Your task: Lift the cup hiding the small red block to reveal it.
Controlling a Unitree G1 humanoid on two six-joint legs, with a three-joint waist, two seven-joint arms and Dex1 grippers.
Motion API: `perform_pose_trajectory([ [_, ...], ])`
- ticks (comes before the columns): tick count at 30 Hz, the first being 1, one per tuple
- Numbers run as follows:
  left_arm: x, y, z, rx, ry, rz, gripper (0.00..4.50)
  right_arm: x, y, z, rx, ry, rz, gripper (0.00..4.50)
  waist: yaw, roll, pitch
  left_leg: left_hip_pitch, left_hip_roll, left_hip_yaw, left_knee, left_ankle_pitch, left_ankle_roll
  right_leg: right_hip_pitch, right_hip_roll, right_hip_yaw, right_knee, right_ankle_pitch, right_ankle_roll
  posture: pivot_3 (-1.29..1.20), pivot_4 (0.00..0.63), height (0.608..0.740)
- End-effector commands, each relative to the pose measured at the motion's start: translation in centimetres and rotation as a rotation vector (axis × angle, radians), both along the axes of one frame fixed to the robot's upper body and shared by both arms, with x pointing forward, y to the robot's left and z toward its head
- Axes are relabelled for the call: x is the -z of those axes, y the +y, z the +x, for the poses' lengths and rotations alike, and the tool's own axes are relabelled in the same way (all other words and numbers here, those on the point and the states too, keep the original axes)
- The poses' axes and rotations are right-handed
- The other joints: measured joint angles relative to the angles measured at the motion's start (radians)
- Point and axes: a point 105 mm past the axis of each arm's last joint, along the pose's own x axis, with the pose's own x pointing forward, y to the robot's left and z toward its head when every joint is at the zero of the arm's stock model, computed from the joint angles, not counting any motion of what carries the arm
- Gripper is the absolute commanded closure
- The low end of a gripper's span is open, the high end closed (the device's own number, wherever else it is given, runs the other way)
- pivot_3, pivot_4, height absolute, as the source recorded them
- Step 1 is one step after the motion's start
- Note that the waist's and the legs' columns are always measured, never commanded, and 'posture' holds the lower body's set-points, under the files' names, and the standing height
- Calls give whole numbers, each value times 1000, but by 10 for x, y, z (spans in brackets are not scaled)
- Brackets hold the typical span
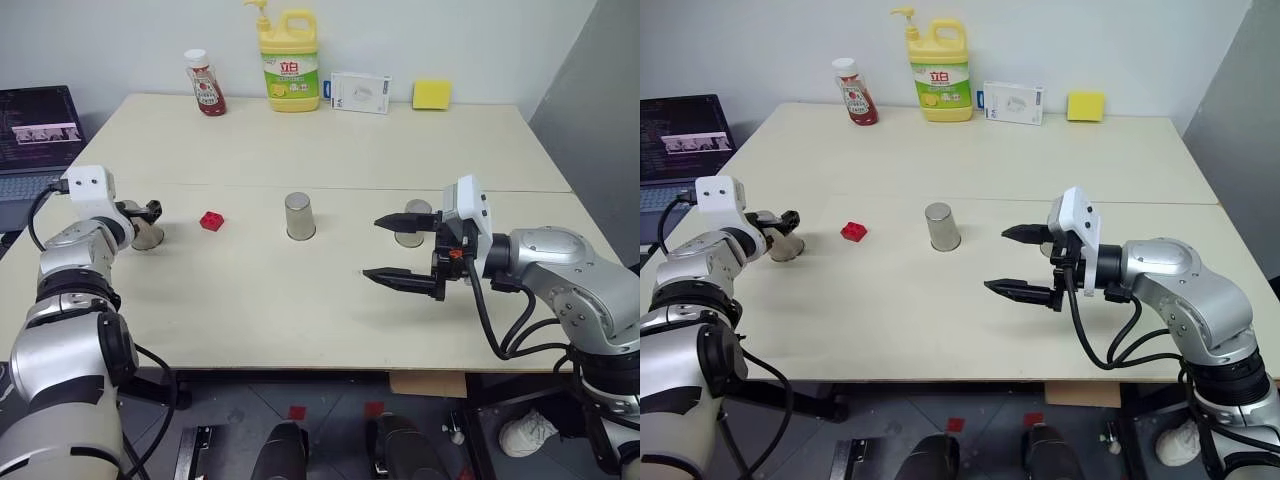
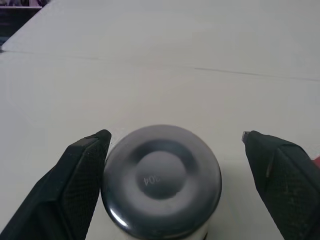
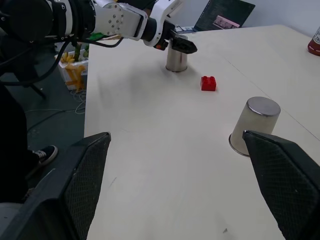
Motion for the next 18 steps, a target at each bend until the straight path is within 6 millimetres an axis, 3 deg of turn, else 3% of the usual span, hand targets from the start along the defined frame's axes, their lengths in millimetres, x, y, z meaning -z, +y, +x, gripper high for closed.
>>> perform_pose_trajectory([
  [1, -69, 7, -1, 13, -160, 183, 20, -14, 1, -6, -17, -52, 34, 0, 0, 0, 0, 0, 0, 0, 0, 0, 0, 0, 0, 0, 0, 0, 0, 0, 150, 740],
  [5, -95, -11, -2, 135, -179, 296, 20, -15, 0, -7, -16, -56, 38, 0, 0, 0, 0, 0, 0, 0, 0, 0, 0, 0, 0, 0, 0, 0, 0, 0, 150, 740],
  [9, -100, -33, -16, 298, -137, 375, 20, -14, -2, -6, -7, -57, 37, 0, -1, 0, 0, 0, 0, 1, 0, 0, 0, 0, 0, 1, 0, 0, 0, 0, 150, 740],
  [13, -95, -64, -42, 508, -103, 479, 20, -13, -6, -5, 9, -57, 37, 0, -9, 0, 0, 0, 1, 1, -1, 0, 0, -1, -1, 1, 1, 0, 0, 0, 150, 740],
  [18, -70, -91, -74, 737, 2, 452, 20, -8, -16, -3, 42, -70, 23, 0, -11, 0, 0, -1, 2, 1, -2, 0, 0, -3, -1, 1, 1, 0, 0, 0, 150, 740],
])
